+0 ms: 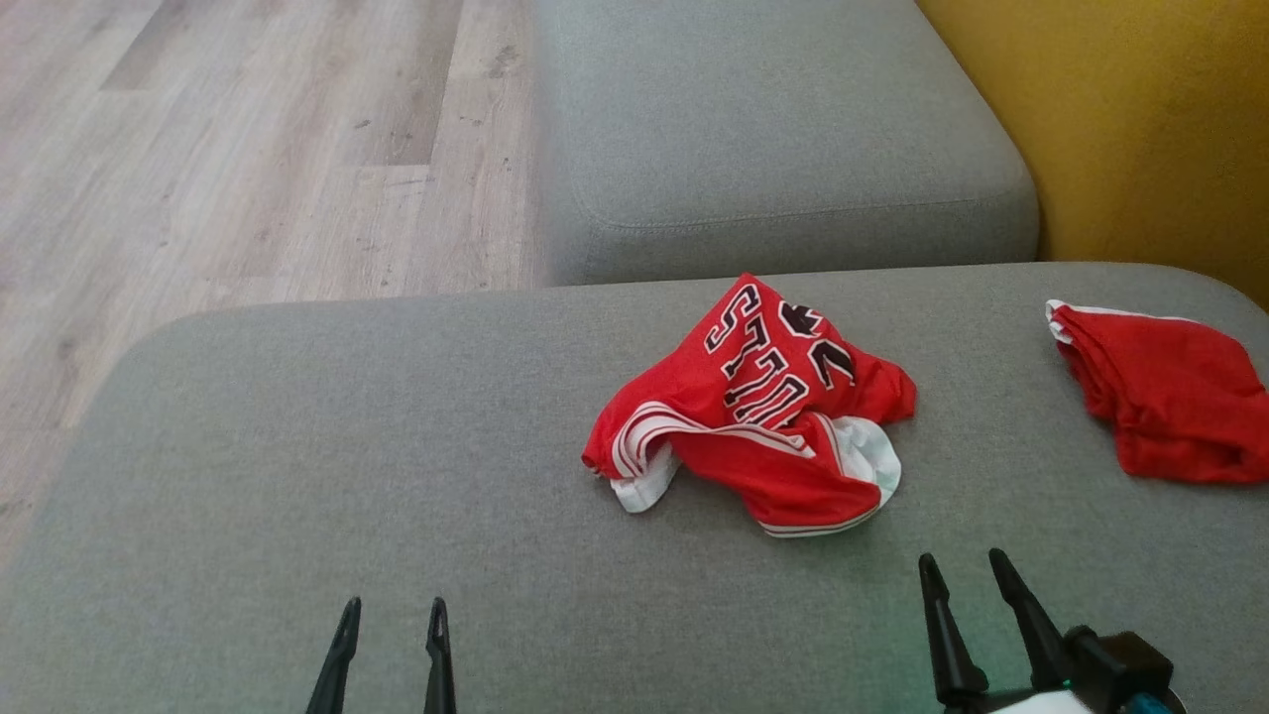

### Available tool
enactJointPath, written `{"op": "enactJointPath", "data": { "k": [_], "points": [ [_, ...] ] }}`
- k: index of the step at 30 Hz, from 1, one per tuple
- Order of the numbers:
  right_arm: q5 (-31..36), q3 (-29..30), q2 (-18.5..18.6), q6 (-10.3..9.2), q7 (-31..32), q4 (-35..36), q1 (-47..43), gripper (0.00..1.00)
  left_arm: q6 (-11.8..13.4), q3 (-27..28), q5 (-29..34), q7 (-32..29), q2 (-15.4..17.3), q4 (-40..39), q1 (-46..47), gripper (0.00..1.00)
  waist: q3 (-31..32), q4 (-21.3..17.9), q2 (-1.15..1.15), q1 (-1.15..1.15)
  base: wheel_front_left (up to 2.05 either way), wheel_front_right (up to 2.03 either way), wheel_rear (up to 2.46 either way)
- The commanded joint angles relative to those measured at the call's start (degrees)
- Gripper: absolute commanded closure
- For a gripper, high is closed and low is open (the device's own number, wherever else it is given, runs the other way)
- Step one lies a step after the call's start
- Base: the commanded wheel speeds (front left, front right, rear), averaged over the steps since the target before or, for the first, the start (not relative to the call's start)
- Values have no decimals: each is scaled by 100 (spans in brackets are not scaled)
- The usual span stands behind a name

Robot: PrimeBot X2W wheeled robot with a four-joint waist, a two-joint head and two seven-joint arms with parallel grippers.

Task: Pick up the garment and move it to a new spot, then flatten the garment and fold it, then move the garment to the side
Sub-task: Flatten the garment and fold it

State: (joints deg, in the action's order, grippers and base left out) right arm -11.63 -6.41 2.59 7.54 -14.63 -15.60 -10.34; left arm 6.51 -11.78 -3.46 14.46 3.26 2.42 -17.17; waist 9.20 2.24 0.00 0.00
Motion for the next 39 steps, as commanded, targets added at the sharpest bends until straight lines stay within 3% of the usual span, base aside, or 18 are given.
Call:
{"op": "enactJointPath", "data": {
  "k": [1, 13, 22, 27, 35, 39],
  "points": [
    [-36, -120, 29, -5, -37, 196, 234, 0, 0, 148, 62, 53, -38, -156, 274, 0, -4, -12, 0, 0, 0, 0, 0],
    [-30, -366, 29, -5, -37, 192, 346, 0, -179, -204, 155, 53, -38, 2, 712, 0, -242, -538, 0, 0, 0, 0, 0],
    [23, -725, 29, -5, -37, 174, 576, 0, -885, -1184, 714, 53, 60, 934, 2317, 0, -733, -1420, 0, 0, 0, 0, 0],
    [49, -787, 29, -5, -37, 155, 629, 0, -1152, -1658, 798, 53, 40, 1708, 3273, 0, -971, -1832, 0, 0, 0, 0, 0],
    [0, -1003, 29, -5, -37, 179, 781, 0, -1245, -2181, 850, 53, -7, 2570, 4272, 0, -1310, -2356, 0, 0, 0, 0, 0],
    [-66, -1137, 29, -5, -37, 237, 923, 0, -1091, -2359, 1016, 53, -15, 3388, 4838, 0, -1579, -2643, 0, 0, 0, 0, 0]
  ]
}}
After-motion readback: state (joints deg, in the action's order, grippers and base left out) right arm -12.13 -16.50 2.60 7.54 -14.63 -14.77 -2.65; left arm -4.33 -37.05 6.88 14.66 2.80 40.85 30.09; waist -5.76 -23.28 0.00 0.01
